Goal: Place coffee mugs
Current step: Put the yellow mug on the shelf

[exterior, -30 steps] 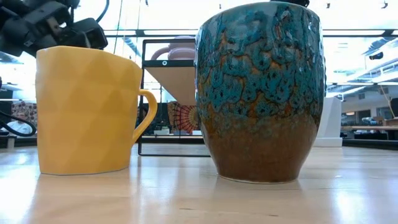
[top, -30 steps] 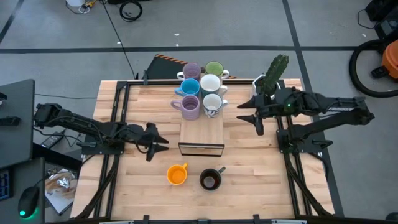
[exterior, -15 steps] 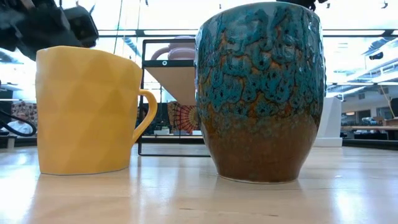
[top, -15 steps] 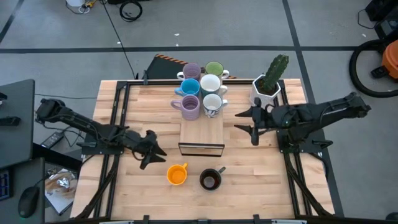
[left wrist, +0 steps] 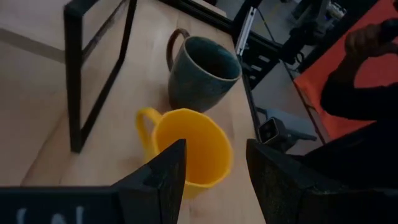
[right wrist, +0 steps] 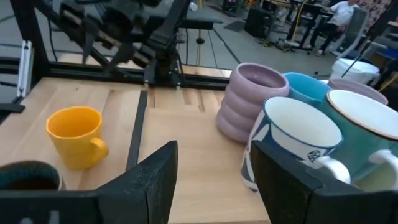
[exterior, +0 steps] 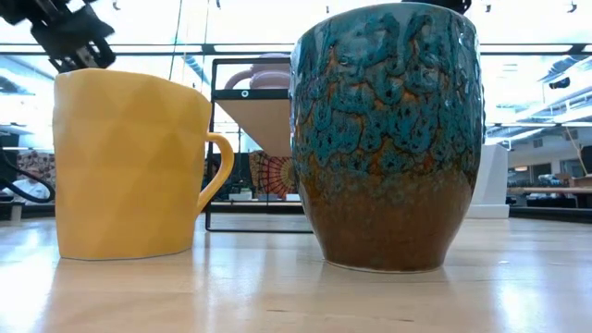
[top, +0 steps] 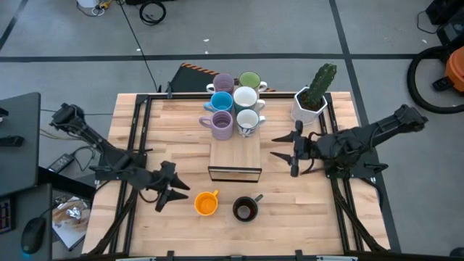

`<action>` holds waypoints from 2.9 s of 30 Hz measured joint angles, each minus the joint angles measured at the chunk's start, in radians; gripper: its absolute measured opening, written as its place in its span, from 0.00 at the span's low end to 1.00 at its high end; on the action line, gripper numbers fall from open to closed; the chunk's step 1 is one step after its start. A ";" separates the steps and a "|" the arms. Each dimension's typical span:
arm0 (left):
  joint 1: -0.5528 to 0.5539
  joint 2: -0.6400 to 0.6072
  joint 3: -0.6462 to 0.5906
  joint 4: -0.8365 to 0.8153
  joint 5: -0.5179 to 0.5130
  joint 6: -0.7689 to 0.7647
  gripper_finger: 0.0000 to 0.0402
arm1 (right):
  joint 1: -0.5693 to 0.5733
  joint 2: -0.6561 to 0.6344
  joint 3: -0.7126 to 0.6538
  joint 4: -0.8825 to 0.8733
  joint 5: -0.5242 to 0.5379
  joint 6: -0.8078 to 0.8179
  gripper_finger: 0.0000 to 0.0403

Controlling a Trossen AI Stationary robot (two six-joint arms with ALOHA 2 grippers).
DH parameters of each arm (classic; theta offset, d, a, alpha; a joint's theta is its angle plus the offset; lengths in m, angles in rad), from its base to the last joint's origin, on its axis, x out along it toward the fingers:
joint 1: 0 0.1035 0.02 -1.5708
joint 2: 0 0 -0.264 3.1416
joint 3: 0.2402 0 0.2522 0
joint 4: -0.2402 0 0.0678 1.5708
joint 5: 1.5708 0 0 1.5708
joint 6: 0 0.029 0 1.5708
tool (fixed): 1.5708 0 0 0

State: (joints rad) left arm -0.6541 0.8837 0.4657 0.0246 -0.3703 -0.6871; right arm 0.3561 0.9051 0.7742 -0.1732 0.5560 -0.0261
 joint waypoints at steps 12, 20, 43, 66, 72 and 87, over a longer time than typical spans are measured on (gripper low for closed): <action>-0.083 0.158 0.251 -0.265 -0.100 -0.110 0.43 | 0.058 0.093 0.000 0.033 0.091 -0.004 0.52; -0.064 0.386 0.515 -0.575 -0.097 -0.229 0.43 | 0.066 0.103 0.000 0.003 0.128 -0.024 0.52; -0.052 0.735 0.836 -0.622 -0.051 -0.398 0.43 | 0.119 -0.084 -0.271 0.184 0.139 -0.192 0.50; 0.068 0.787 0.840 -0.498 -0.059 -0.399 0.43 | 0.185 -0.140 -0.370 0.305 0.083 -0.256 0.49; 0.090 0.801 0.840 -0.692 0.035 -0.428 0.43 | 0.185 -0.140 -0.370 0.307 0.078 -0.244 0.49; 0.167 0.802 0.840 -0.693 0.107 -0.351 0.43 | 0.185 -0.140 -0.370 0.307 0.071 -0.229 0.49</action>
State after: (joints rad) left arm -0.4872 1.6858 1.3056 -0.6680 -0.2636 -1.0379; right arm 0.5407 0.7654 0.4041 0.1333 0.6270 -0.2547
